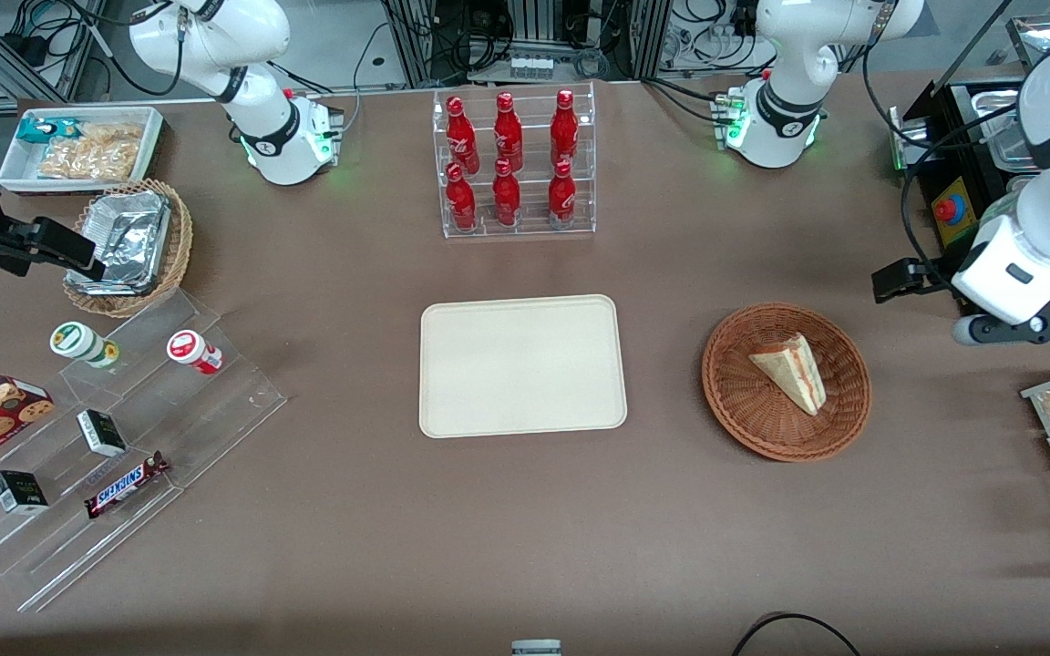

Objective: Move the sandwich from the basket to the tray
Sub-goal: 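Move the left gripper over the wicker basket above the sandwich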

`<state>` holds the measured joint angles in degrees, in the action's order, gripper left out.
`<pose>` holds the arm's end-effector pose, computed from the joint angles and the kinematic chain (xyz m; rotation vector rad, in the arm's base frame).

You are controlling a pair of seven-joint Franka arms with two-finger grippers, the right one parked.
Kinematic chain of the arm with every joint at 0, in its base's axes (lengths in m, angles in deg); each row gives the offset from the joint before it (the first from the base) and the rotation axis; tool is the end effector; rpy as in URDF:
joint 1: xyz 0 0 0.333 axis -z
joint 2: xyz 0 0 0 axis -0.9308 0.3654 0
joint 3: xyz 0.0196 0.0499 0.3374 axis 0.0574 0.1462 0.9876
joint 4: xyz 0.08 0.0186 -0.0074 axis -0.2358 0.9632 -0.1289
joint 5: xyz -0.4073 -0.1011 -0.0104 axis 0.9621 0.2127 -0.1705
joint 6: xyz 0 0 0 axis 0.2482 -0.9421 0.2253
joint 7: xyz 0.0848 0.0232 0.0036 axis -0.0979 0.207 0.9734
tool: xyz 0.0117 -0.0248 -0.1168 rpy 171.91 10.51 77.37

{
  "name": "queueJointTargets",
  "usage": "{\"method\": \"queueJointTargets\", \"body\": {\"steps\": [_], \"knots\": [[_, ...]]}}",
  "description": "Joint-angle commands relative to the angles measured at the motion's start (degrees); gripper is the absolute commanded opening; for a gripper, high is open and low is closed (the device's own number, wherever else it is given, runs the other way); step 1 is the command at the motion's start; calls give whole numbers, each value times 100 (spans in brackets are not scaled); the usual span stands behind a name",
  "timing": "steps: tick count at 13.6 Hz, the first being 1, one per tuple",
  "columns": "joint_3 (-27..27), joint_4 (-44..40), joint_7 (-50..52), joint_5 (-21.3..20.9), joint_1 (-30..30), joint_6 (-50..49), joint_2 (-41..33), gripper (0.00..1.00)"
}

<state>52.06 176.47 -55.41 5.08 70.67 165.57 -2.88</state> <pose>0.6026 -0.0518 0.5606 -3.1077 -0.0663 0.2496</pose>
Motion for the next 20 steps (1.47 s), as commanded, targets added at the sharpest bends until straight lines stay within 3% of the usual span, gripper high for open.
{"method": "queueJointTargets", "body": {"steps": [1, 4, 14, 20], "knots": [[-34, 102, -64, 18, -26, 89, 131, 100], [-34, 618, -55, 18, 9, 500, 176, 100], [-34, 3308, 59, 18, 9, 3980, 44, 100], [-60, 3732, 2629, 27, 149, 4510, -18, 100]]}}
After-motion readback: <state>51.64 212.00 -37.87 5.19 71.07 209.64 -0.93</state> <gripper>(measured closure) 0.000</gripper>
